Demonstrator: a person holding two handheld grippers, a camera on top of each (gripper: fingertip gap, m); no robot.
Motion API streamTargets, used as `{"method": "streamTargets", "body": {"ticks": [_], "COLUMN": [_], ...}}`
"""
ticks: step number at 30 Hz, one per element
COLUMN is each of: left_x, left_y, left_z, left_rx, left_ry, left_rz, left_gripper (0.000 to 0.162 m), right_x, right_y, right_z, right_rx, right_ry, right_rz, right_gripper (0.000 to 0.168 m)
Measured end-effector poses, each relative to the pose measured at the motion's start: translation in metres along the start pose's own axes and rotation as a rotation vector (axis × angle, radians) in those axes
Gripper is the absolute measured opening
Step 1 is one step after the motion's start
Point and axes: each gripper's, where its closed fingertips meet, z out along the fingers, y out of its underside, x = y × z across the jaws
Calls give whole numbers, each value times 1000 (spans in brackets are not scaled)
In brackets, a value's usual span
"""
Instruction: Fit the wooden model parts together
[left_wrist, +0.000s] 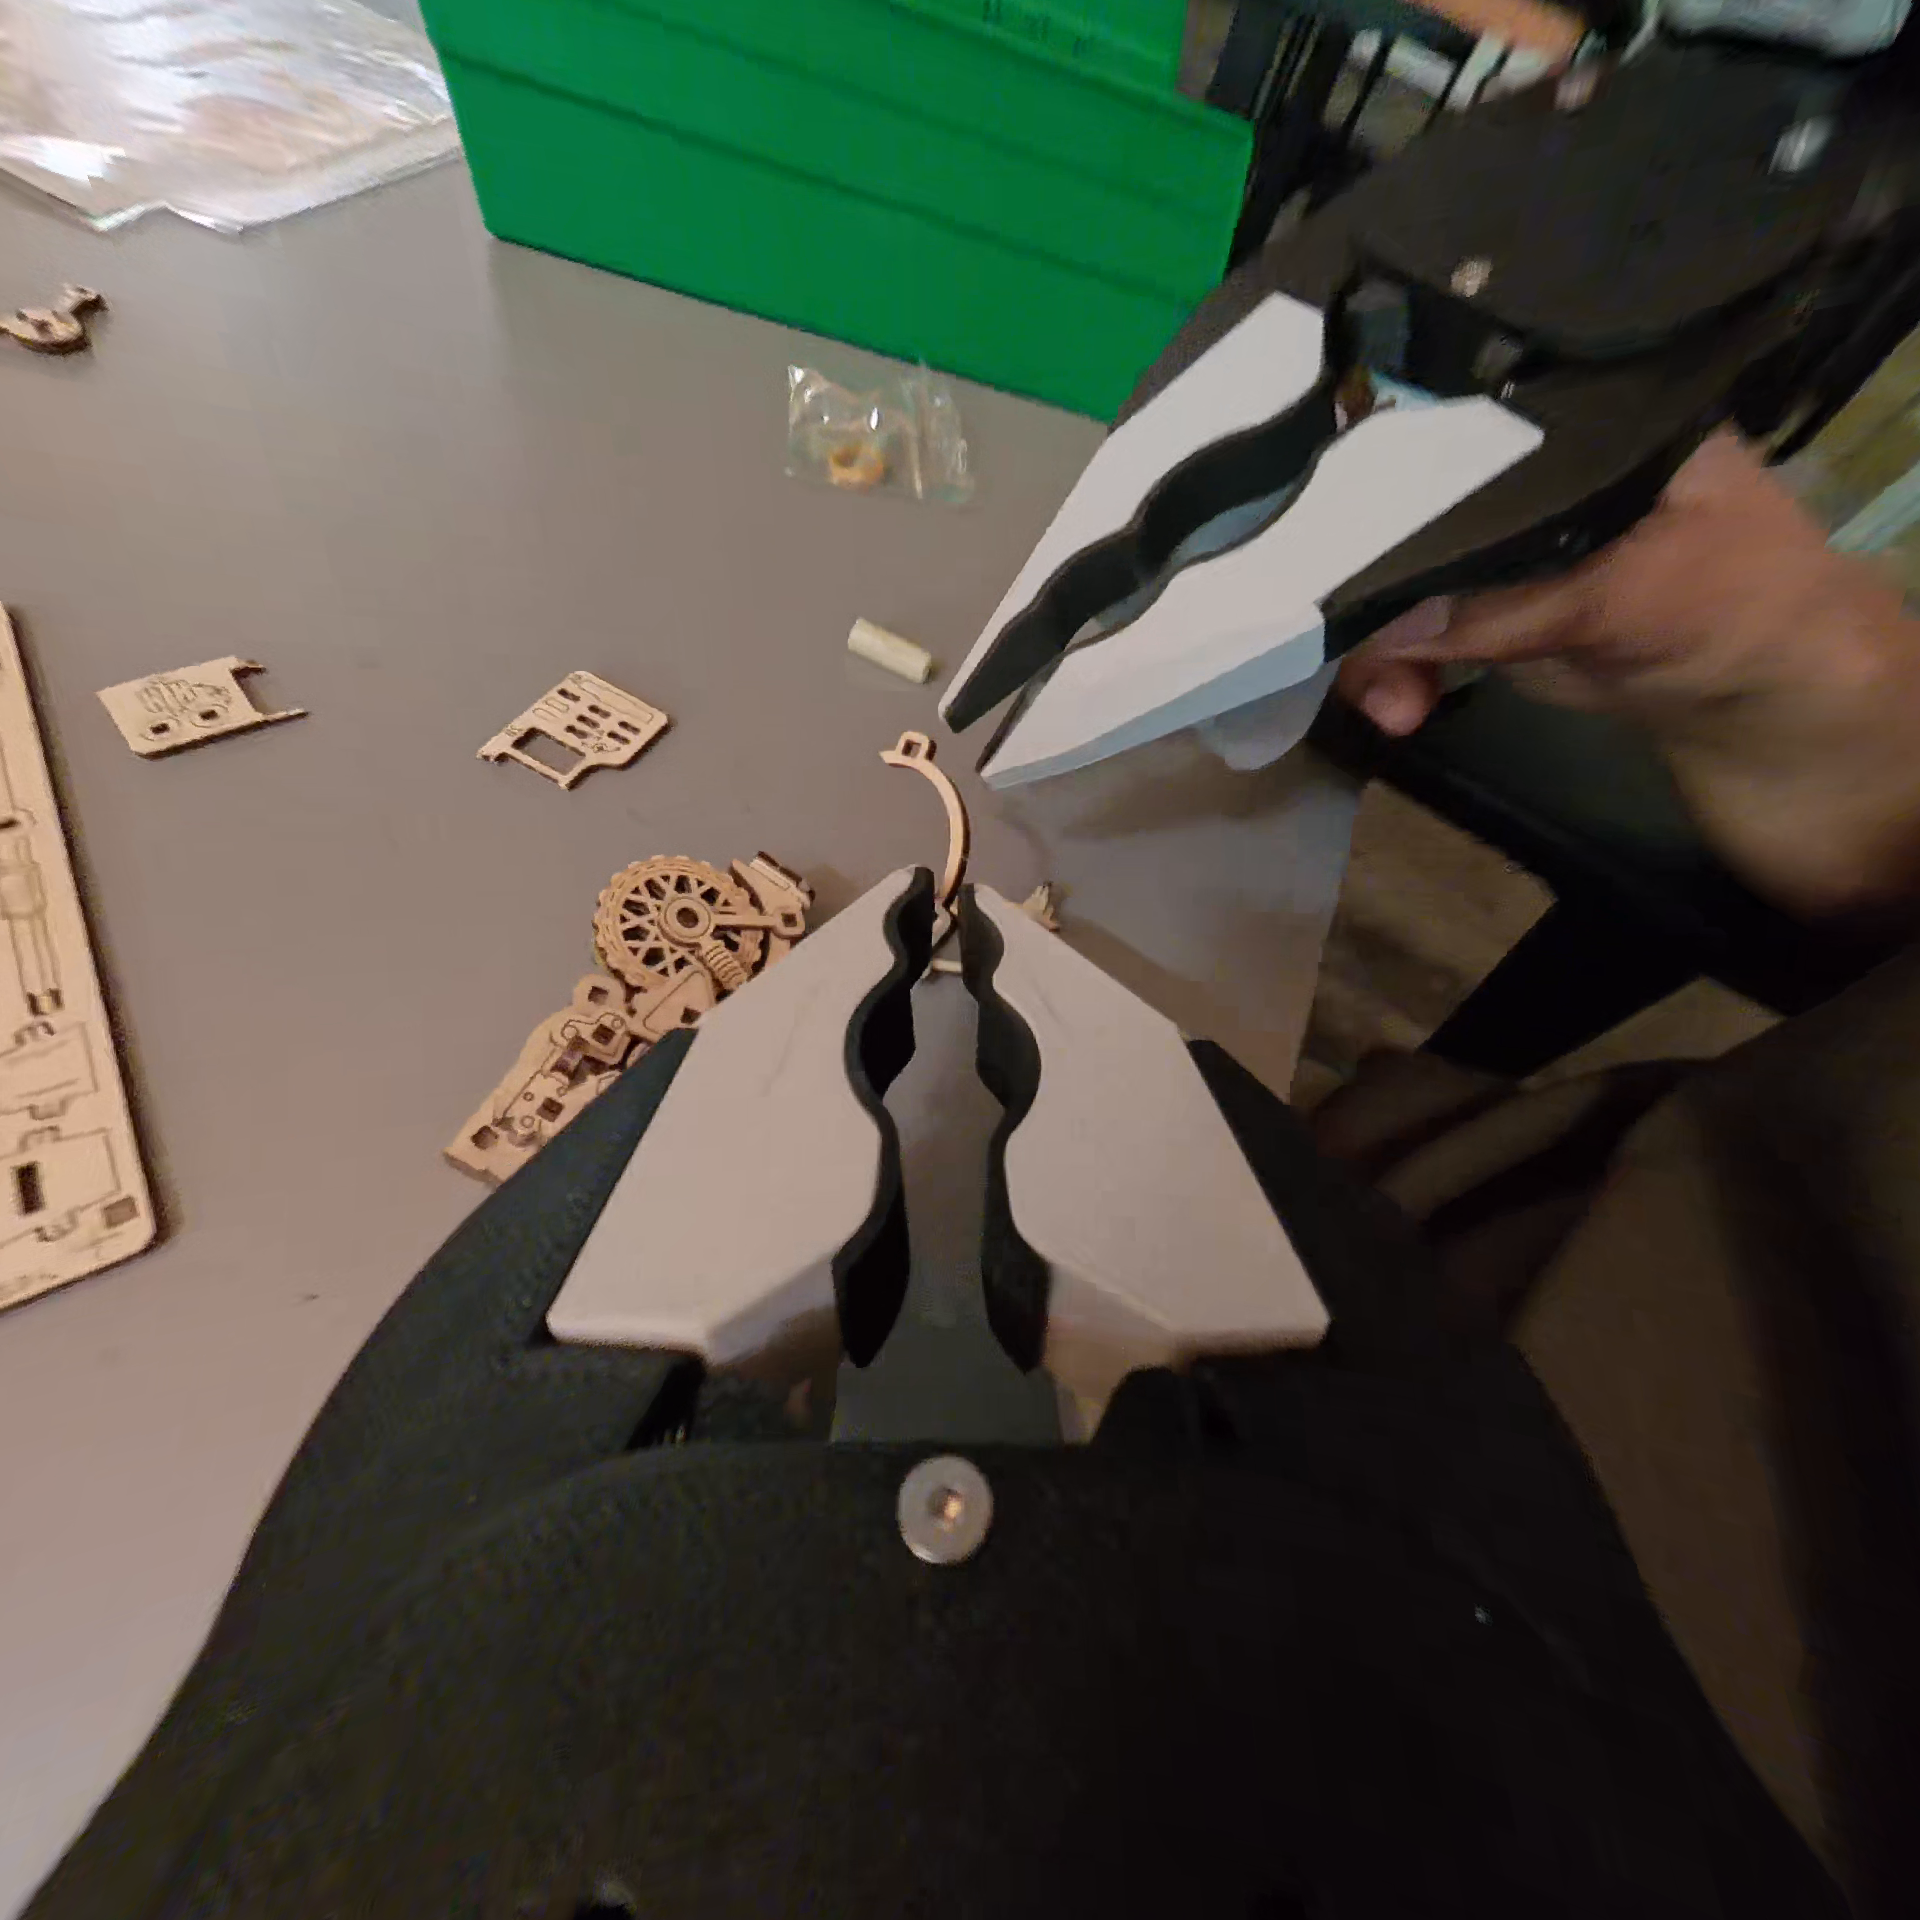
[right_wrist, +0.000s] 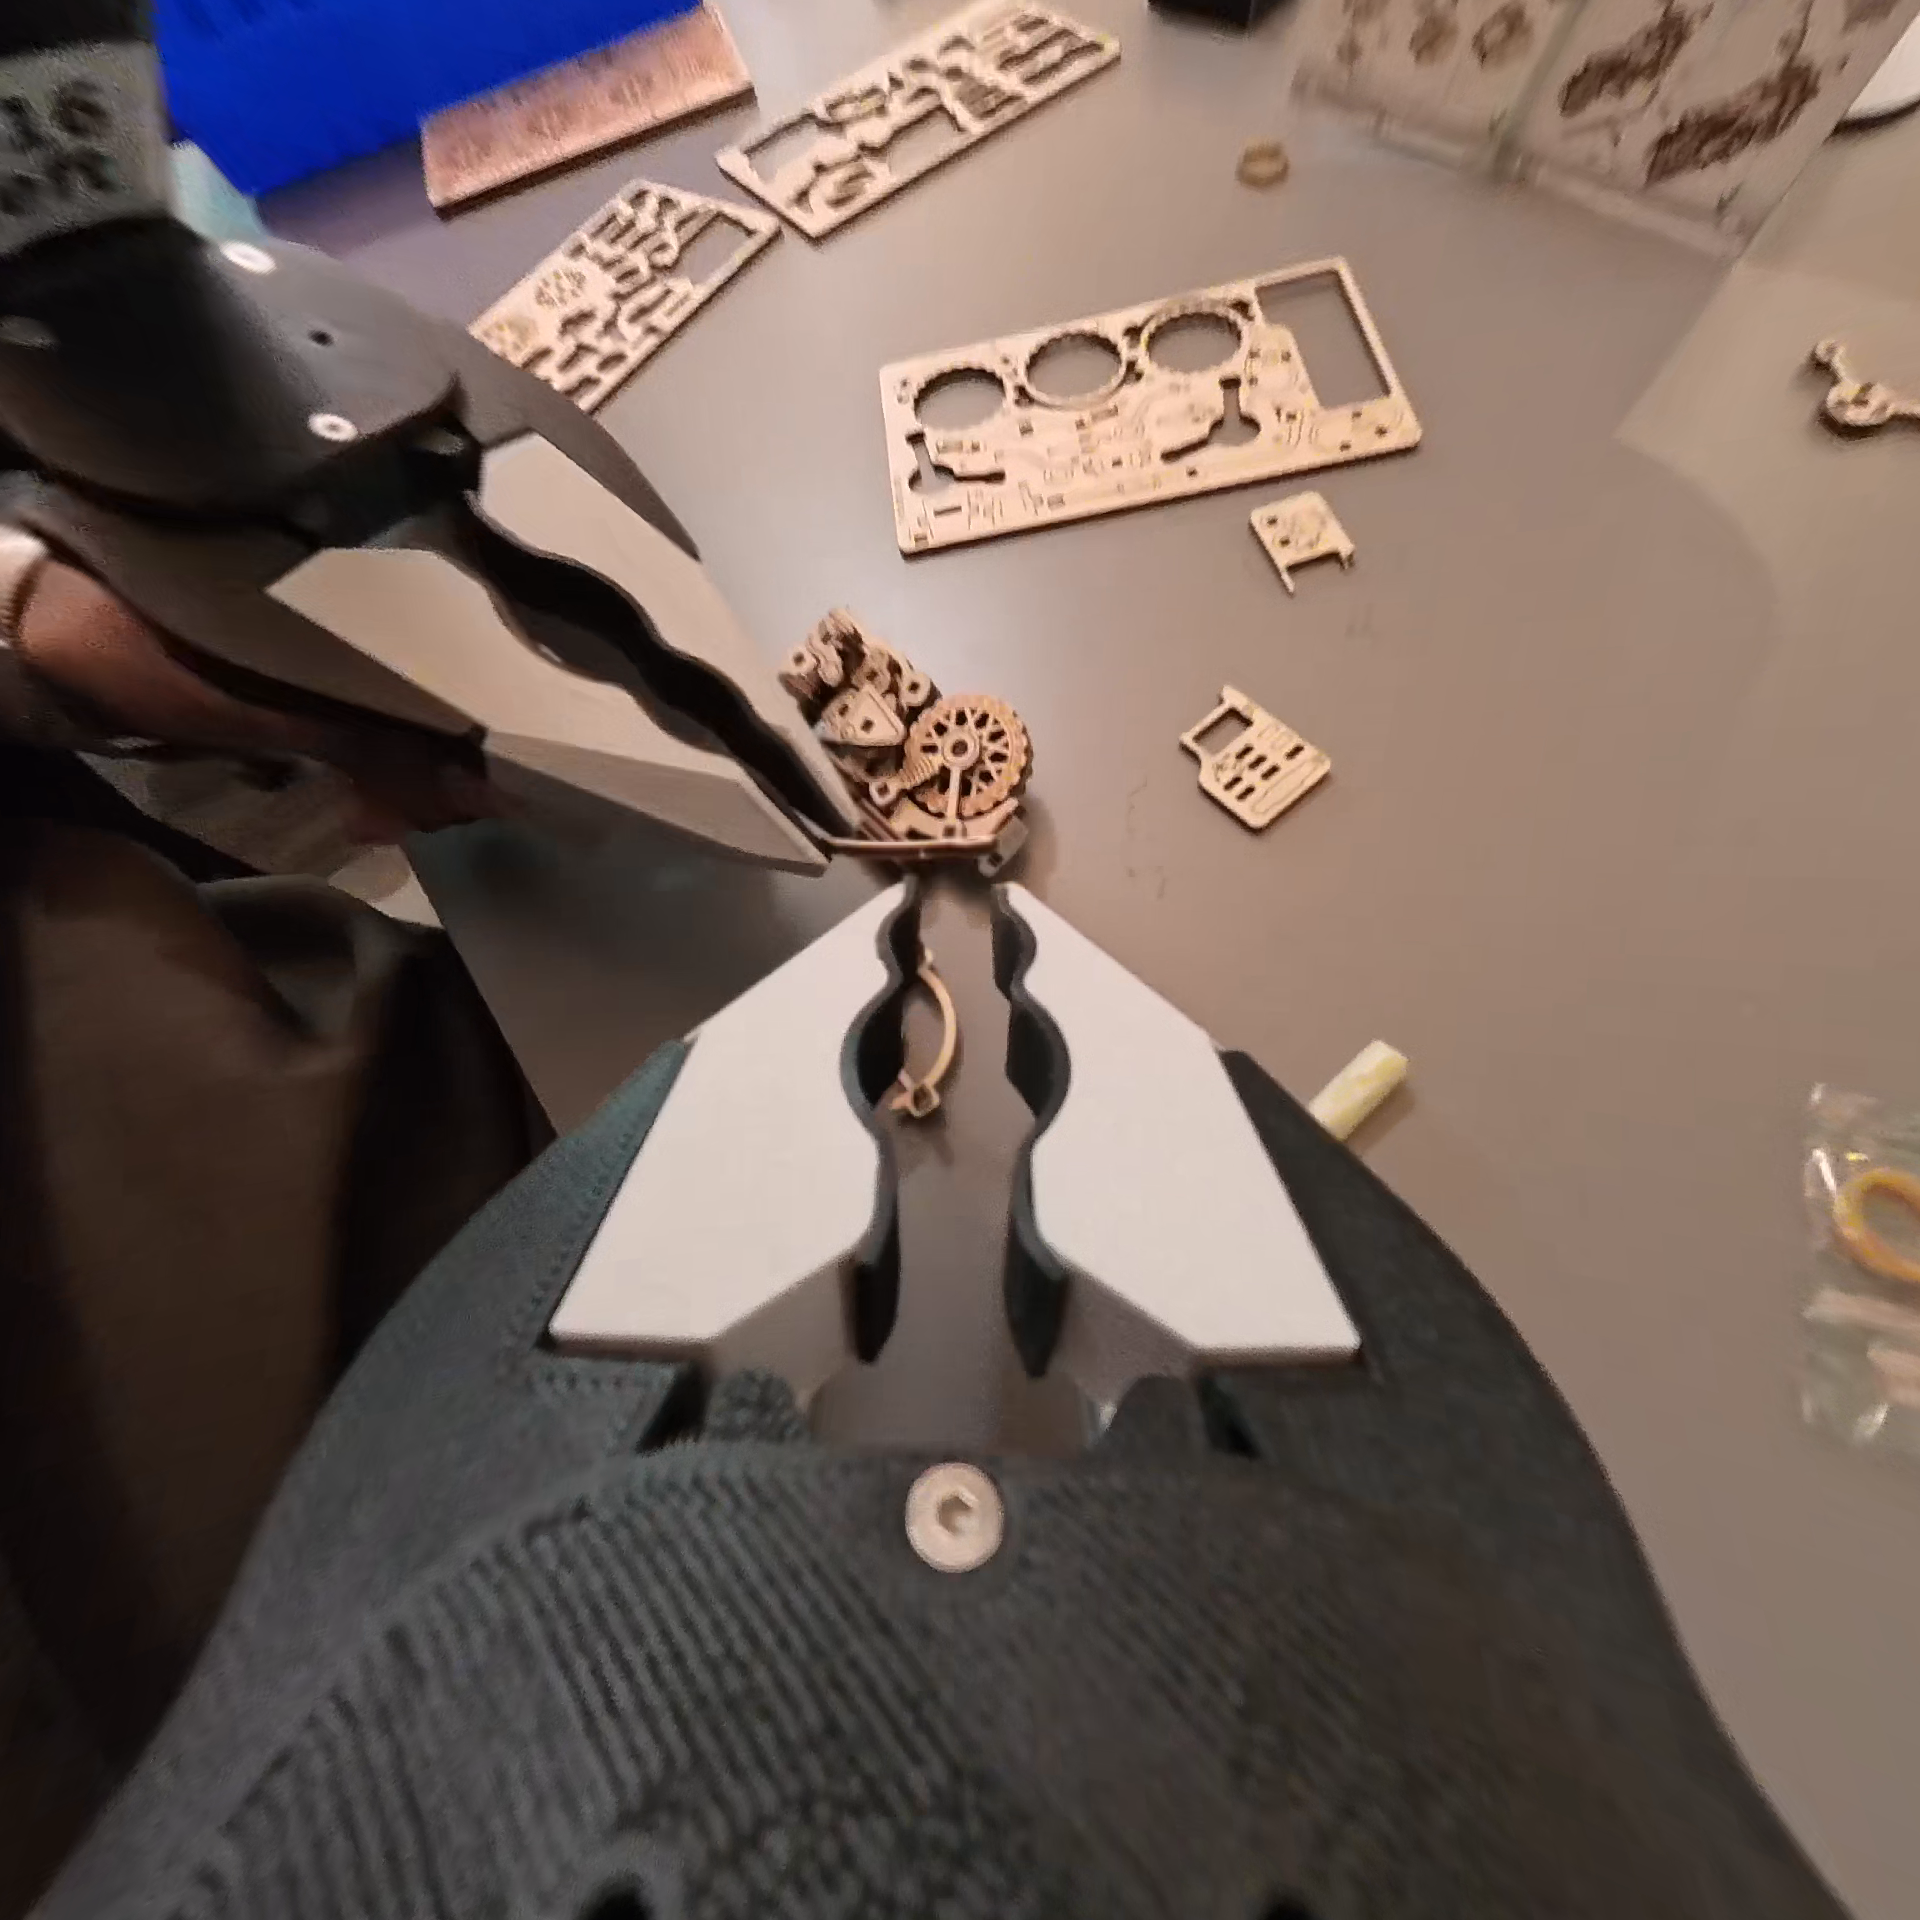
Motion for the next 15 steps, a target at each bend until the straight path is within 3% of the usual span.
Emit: {"method": "streamTargets", "body": {"ticks": [4, 10, 15], "left_x": [-8, -10, -5], "left_y": [-8, -9, -11], "left_z": [-4, -2, -2], "left_rx": [71, 81, 91], "left_ry": [19, -52, -72], "left_rz": [-137, -74, -15], "left_gripper": [1, 1, 1], "right_x": [-10, -18, -13], "right_y": [-9, -12, -14], "right_z": [0, 15, 13], "right_rx": [63, 111, 139], "right_ry": [-65, -107, -100], "right_rz": [37, 238, 291], "right_gripper": [12, 14, 12]}}
